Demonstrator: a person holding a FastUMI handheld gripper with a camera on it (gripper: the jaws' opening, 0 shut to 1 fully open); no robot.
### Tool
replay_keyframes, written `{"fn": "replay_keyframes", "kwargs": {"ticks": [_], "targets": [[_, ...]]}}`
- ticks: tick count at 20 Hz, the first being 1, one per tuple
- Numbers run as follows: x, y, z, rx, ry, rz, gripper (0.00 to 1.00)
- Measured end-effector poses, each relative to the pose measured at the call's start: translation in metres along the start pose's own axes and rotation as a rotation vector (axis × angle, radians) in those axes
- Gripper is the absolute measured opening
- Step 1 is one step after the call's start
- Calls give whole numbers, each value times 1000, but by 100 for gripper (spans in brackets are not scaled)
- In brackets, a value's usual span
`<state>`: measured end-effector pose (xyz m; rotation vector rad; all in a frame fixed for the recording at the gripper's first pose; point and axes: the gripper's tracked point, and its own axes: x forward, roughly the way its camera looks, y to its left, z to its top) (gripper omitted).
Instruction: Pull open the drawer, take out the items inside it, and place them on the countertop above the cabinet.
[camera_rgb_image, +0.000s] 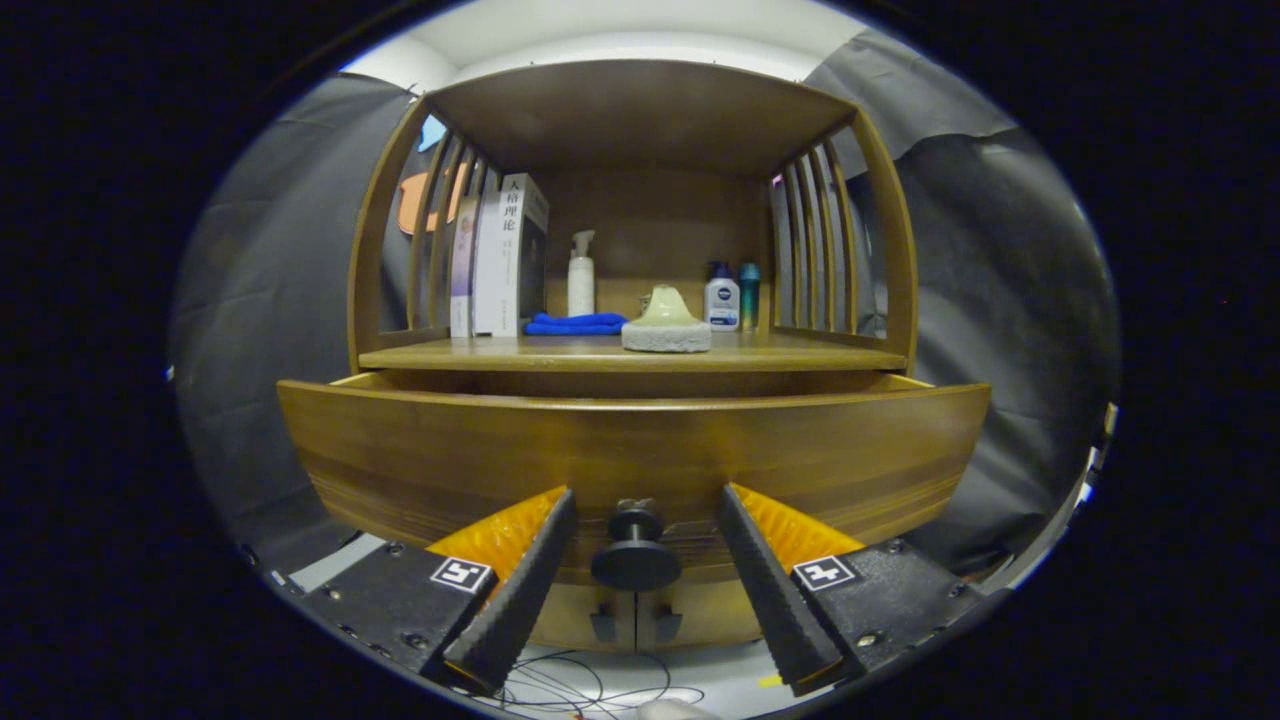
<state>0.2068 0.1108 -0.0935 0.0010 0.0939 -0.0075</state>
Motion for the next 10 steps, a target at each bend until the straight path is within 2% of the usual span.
{"fn": "replay_keyframes", "kwargs": {"ticks": [10], "targets": [[61, 4, 12, -22, 10, -4, 95]]}}
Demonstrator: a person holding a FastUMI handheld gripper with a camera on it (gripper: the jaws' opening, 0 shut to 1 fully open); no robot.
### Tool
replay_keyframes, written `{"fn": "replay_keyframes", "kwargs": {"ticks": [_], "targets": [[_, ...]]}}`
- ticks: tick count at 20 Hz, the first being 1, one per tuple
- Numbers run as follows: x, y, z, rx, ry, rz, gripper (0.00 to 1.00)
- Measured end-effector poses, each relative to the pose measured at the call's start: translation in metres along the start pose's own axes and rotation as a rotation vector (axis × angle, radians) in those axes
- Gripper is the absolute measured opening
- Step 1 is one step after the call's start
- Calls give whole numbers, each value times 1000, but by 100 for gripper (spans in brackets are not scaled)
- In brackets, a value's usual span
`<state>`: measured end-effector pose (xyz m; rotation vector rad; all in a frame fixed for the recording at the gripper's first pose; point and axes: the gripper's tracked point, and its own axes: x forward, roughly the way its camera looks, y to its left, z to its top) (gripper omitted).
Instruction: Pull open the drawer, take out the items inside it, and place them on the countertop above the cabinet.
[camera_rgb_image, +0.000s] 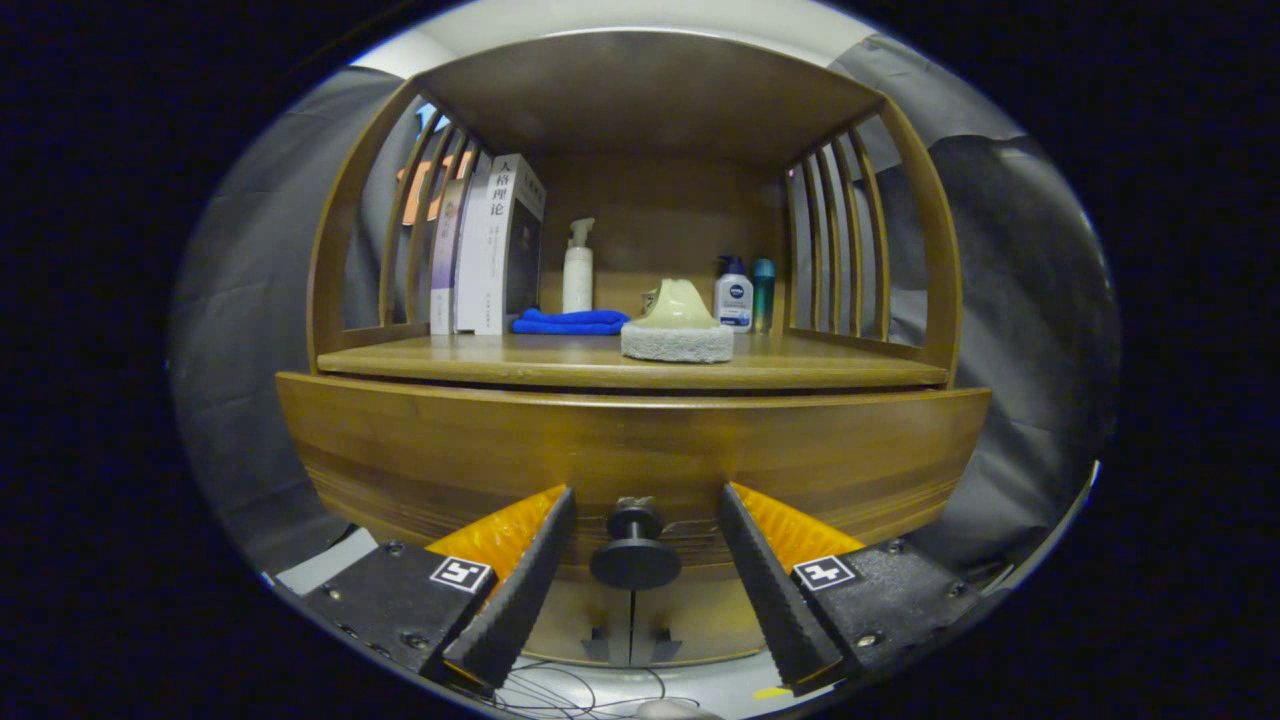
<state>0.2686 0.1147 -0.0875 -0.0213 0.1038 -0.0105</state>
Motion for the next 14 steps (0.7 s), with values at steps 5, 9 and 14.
{"fn": "replay_keyframes", "kwargs": {"ticks": [5, 9, 14], "targets": [[25, 2, 3, -13, 8, 3, 95], [25, 2, 2, 4, -19, 18, 95], [14, 1, 5, 48, 16, 39, 96]]}}
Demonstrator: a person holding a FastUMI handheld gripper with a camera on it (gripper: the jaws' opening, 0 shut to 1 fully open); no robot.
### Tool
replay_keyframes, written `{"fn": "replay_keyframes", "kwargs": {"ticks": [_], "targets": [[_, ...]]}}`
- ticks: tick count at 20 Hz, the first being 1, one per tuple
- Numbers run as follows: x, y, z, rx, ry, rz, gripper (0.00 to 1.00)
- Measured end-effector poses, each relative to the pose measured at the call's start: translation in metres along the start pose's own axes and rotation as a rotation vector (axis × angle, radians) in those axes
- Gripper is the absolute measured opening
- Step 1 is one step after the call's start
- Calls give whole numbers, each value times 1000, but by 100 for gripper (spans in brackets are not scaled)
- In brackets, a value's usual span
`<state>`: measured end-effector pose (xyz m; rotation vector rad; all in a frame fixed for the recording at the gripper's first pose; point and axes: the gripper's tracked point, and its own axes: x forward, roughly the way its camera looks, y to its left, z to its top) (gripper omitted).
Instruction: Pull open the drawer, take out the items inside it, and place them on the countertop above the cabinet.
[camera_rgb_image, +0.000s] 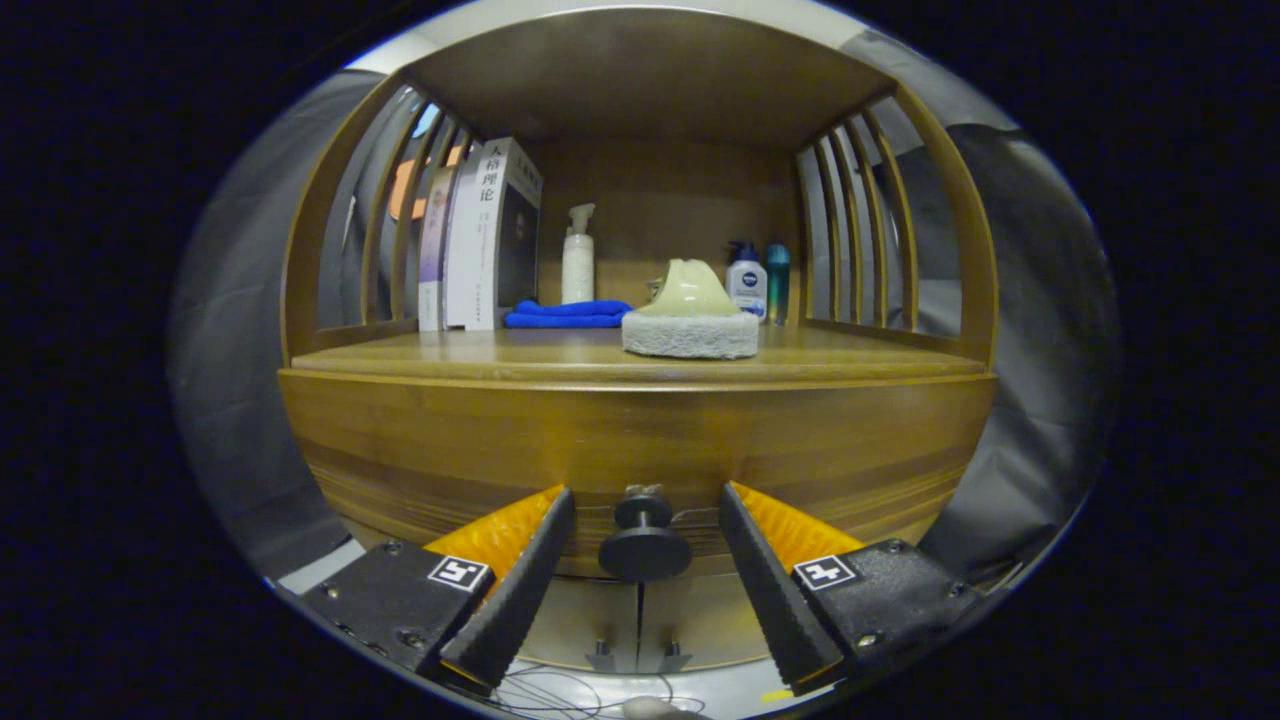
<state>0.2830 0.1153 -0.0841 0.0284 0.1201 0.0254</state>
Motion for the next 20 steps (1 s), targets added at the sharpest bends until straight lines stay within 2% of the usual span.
{"fn": "replay_keyframes", "kwargs": {"ticks": [4, 10, 15, 20], "targets": [[-46, -20, 32, -31, -61, -8, 96], [-151, -64, 58, -2, -128, -19, 96], [-220, -93, 50, 14, -153, -41, 96], [-254, -108, 39, 30, -156, -59, 96]]}}
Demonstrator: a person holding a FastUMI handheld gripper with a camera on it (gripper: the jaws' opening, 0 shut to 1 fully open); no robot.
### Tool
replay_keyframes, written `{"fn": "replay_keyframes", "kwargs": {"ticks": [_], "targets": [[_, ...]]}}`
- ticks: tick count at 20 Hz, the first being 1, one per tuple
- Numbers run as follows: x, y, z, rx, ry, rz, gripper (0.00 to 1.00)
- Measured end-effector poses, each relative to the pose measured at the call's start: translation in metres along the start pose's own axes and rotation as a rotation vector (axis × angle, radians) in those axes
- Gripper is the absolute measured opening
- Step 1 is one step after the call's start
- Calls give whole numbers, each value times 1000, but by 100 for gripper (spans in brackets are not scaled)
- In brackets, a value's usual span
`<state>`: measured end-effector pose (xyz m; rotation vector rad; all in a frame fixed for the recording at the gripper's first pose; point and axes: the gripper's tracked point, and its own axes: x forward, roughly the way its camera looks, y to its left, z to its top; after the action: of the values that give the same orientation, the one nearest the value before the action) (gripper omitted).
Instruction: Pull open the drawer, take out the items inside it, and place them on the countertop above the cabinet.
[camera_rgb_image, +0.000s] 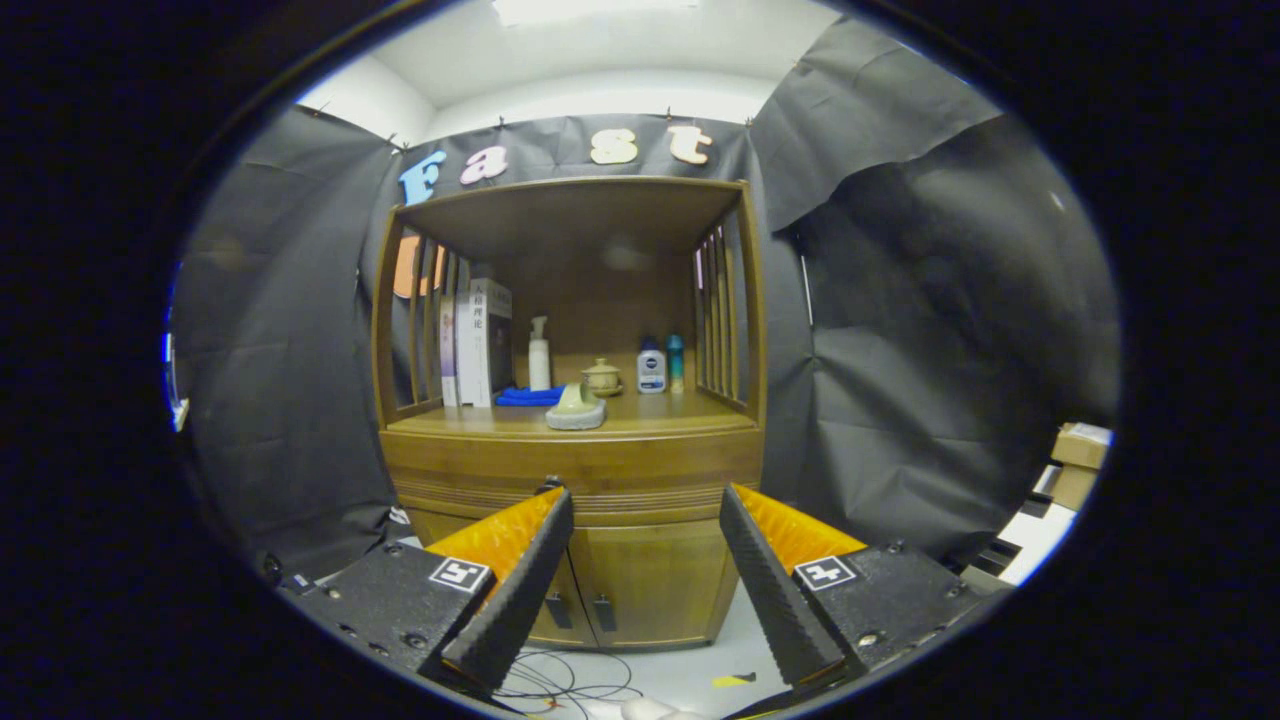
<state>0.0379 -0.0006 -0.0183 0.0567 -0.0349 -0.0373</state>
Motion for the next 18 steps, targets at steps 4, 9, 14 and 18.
{"fn": "replay_keyframes", "kwargs": {"ticks": [4, 9, 14, 18], "targets": [[-10, -7, 6, -15, -6, -9, 96], [-15, -6, 6, -25, -1, -4, 96], [-17, -5, 13, -25, -21, -2, 96], [-20, -4, 12, -25, -15, -1, 96]]}}
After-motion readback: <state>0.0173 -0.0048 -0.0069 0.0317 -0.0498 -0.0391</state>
